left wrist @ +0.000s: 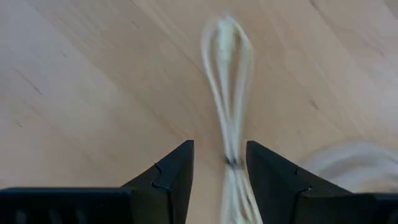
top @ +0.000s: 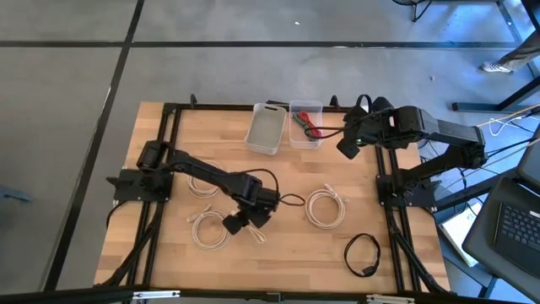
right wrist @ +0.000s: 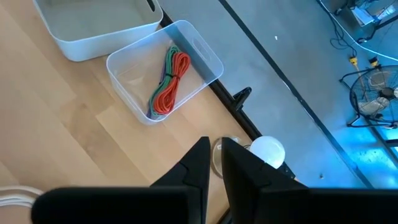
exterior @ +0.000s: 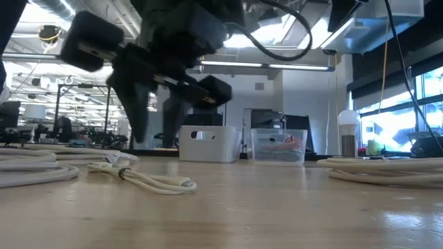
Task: Pick & Place USB Port
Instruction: Put the white usb cable into the transparent bin
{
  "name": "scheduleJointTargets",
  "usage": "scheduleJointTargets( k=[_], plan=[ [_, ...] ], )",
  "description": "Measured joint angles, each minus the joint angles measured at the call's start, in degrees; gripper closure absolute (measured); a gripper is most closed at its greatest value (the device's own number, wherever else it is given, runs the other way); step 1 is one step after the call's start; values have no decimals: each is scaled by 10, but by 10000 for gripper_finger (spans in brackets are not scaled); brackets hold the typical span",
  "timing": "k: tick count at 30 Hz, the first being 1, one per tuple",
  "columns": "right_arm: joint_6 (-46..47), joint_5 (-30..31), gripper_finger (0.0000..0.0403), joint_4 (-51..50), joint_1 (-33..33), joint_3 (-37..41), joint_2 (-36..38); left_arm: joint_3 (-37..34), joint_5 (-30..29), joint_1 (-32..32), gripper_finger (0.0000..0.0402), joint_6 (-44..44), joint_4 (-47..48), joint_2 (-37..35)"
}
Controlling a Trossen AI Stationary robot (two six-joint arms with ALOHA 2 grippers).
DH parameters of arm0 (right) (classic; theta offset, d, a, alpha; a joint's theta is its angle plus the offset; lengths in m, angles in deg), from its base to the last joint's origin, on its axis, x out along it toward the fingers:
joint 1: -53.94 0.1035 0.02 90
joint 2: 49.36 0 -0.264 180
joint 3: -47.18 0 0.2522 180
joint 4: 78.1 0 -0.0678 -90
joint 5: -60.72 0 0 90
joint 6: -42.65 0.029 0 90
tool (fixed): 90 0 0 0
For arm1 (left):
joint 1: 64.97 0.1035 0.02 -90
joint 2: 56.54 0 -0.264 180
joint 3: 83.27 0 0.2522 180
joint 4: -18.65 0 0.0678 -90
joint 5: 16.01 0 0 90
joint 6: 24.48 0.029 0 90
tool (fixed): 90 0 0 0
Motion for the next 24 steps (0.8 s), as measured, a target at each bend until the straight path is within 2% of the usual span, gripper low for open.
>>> scheduleJointTargets(
  k=[9,18,22,24],
  plan=[
    [2,-13,360,-3,1,0,0,-4,5,-3,261,-38,-1,45],
    [2,-16,360,-8,1,0,0,-1,6,-9,261,-54,4,59],
    [-2,-16,359,-8,1,0,0,0,26,-9,281,-49,26,59],
    [-8,-16,359,-8,1,0,0,-3,50,-9,294,-49,69,57]
  ],
)
